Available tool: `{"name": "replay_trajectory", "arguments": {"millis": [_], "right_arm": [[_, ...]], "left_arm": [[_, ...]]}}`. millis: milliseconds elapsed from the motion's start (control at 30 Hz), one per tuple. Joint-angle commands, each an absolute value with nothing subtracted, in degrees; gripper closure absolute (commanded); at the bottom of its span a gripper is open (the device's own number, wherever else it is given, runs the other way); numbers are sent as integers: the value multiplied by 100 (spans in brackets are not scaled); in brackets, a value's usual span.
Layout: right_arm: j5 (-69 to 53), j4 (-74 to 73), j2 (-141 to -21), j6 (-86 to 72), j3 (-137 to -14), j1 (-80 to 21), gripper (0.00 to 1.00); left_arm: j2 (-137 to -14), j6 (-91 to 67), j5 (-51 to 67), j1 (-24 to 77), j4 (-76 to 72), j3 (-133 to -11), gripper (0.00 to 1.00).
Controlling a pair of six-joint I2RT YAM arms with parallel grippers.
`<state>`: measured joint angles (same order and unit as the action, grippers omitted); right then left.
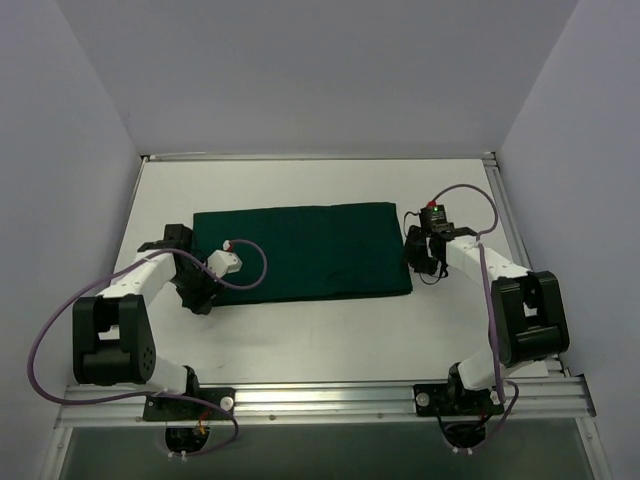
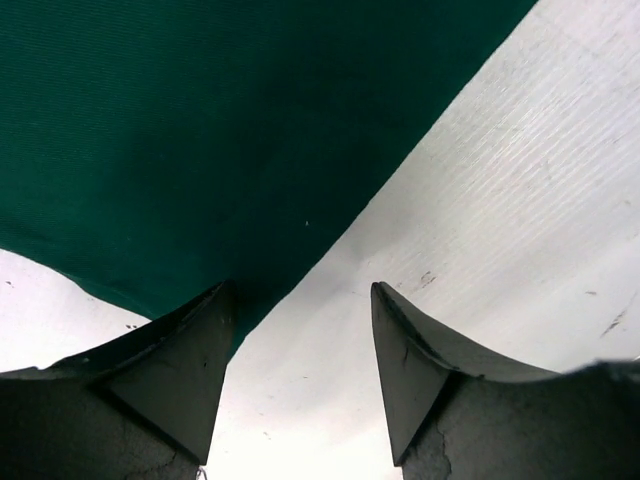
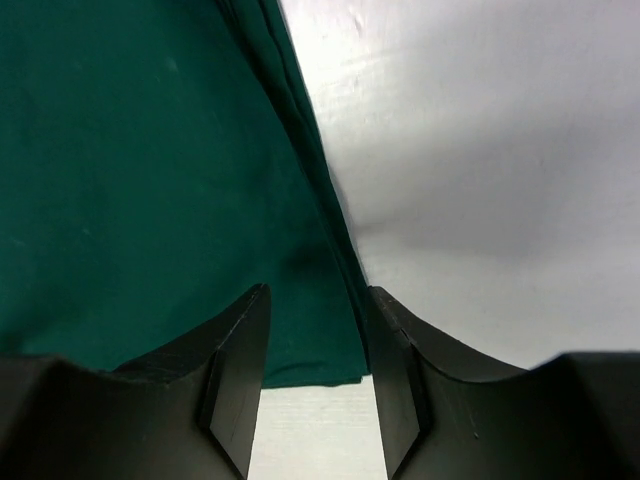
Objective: Open and lay out the surgical kit
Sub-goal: Open the surgical kit at the center of the board.
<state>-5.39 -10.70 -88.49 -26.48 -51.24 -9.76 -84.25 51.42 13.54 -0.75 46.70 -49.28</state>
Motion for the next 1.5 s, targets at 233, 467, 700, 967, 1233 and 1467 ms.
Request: {"name": "replay_trajectory", "arguments": {"millis": [233,467,700,967,1233,1467], "right_arm": [[-387,-1090,-8534,-3111,-4588,-1125,60],[-430,-1037,-8543,-3129,-4456,-1169,61],[-176,-1371,-8192,-3129,-4412,-1213,61],[-439,-1099,-8200,-3190,-4192,-1204,71],[-404,-958,-8411,-3173,-4157,-1195,69],[-554,-686,-8473,-3243,-4008,-1090,91]], "left_arm": [[-8411,5687,1010,-97,4254,-4895,43],[-8402,5748,1081,-149,4280,-4966,55],[-8341,5765,1125,-193,4465,-5010,61],[-8306,5739,1108,-211,4395,-4984,73],[-8411,5722,1063,-246,4227,-4930,78],[-8411,5704,1125,-255,4263,-4966,97]]}}
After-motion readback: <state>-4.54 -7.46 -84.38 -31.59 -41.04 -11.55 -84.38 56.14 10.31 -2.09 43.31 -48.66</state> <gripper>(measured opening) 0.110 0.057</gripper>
